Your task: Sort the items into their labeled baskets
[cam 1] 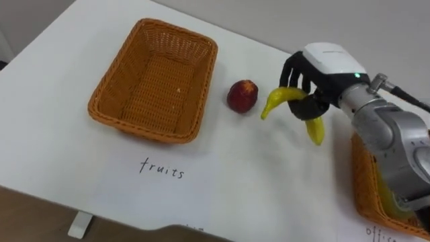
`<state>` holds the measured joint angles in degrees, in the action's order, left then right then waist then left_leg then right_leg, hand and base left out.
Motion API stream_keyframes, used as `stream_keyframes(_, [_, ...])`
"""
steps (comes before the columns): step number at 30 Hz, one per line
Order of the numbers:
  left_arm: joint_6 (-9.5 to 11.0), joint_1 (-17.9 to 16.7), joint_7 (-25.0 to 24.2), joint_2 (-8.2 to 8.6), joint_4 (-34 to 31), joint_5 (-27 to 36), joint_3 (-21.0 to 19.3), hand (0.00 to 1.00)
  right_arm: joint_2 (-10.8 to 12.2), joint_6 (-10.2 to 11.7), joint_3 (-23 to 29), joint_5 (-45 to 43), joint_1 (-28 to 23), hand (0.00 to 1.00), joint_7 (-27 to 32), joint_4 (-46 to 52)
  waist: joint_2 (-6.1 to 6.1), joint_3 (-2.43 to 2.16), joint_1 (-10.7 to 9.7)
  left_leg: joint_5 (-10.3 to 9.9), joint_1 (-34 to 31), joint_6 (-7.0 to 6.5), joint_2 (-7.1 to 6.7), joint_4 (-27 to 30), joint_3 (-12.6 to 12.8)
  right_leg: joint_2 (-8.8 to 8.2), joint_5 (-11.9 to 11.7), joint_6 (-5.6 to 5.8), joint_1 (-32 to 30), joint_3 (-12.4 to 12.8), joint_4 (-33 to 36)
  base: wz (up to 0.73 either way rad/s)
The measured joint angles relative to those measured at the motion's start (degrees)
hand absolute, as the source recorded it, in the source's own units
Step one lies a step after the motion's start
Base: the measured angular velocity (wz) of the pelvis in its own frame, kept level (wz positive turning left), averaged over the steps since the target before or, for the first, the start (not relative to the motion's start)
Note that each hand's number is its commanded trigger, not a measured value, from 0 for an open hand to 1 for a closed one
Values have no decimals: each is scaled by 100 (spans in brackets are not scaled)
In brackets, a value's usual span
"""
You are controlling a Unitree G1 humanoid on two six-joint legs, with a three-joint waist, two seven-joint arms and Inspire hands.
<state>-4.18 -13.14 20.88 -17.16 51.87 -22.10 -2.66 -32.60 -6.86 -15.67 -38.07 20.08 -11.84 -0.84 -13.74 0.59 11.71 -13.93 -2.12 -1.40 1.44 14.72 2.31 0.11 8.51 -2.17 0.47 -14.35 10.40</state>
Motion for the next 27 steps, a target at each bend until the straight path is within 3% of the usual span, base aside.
stream_keyframes(10, [8, -169, -25, 68, 194, -20, -68, 0, -81, 213, 150, 483, -2, 100, -28, 633, 34, -10, -44, 11, 405, 9, -11, -160, 15, 2, 0, 2, 346, 30, -81, -3])
stream_keyframes(23, [6, -212, -74, 96, 68, -117, -179, 0, -81, 247, 151, 618, 23, 100, -35, 1092, 37, -7, -14, 15, 429, 13, -19, -131, -63, 6, 0, 2, 377, 22, -76, 1])
stream_keyframes(27, [10, -253, -71, 104, -31, -130, -162, 0, -80, 237, 130, 660, 114, 100, -36, 1304, 46, -1, 93, 16, 481, 13, -24, -152, -70, 12, 1, 4, 430, 12, -83, 1])
